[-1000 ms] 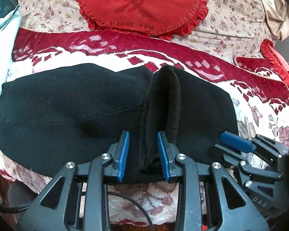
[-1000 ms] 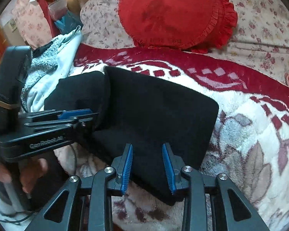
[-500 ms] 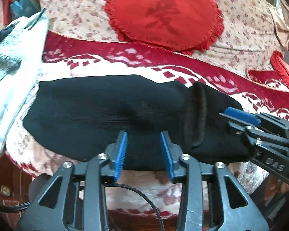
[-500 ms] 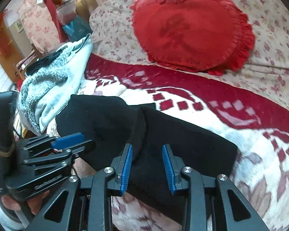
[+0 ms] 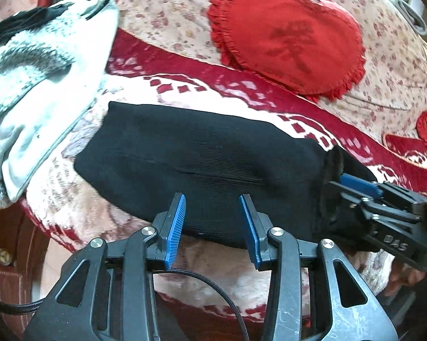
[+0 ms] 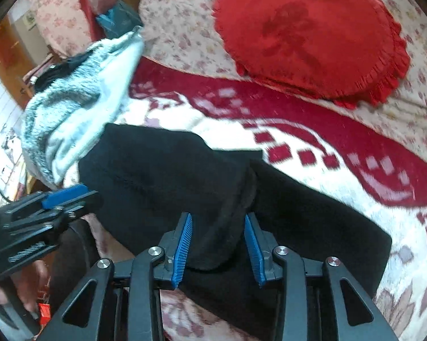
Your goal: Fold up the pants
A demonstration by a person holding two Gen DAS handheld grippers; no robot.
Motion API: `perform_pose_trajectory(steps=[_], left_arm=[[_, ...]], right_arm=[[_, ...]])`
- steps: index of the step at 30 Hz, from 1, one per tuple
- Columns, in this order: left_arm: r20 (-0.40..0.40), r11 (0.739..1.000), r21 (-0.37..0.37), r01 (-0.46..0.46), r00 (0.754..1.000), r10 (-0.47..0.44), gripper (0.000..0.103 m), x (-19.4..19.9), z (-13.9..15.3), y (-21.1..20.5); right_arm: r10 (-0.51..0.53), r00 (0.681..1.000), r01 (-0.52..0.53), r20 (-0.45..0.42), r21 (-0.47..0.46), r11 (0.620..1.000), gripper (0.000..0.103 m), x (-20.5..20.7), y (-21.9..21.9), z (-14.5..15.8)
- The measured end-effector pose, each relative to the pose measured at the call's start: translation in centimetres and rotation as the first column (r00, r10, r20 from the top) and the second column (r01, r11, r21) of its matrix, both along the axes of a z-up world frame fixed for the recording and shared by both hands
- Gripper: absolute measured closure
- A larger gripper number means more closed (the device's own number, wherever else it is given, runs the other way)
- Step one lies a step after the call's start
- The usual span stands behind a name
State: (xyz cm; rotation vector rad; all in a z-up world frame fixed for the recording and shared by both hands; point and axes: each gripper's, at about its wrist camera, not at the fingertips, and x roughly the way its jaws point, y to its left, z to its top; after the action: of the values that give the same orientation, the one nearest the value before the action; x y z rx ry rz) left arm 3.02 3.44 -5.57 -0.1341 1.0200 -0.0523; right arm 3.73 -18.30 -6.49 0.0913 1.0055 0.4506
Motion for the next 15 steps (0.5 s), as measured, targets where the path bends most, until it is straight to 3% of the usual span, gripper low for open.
perform_pose_trajectory(steps=[9,13,15], left_arm=[[-0.011,0.997,-0.037,-0.07,0.998,0.069,0.065,-0.1,-0.3,3.4],[-0.027,0.989,-0.104,-0.107,0.994,0.105,0.064,-0.3,-0.7,5.4],[-0.042,0.978,-0.152,-0.141,0.99,0.137,0.056,-0.5,-1.0,6.8]], right_arm=[[0.11,0.993,-0.112,0.042,0.053,0.992,0.06,1.9,5.0,1.5],[0.184,0.981,-0.187,0.058,0.047,0.981,0.058,3.3,7.9,1.9],[0.227,0.972,-0.23,0.062,0.047,0.972,0.056,4.2,9.6,2.0]])
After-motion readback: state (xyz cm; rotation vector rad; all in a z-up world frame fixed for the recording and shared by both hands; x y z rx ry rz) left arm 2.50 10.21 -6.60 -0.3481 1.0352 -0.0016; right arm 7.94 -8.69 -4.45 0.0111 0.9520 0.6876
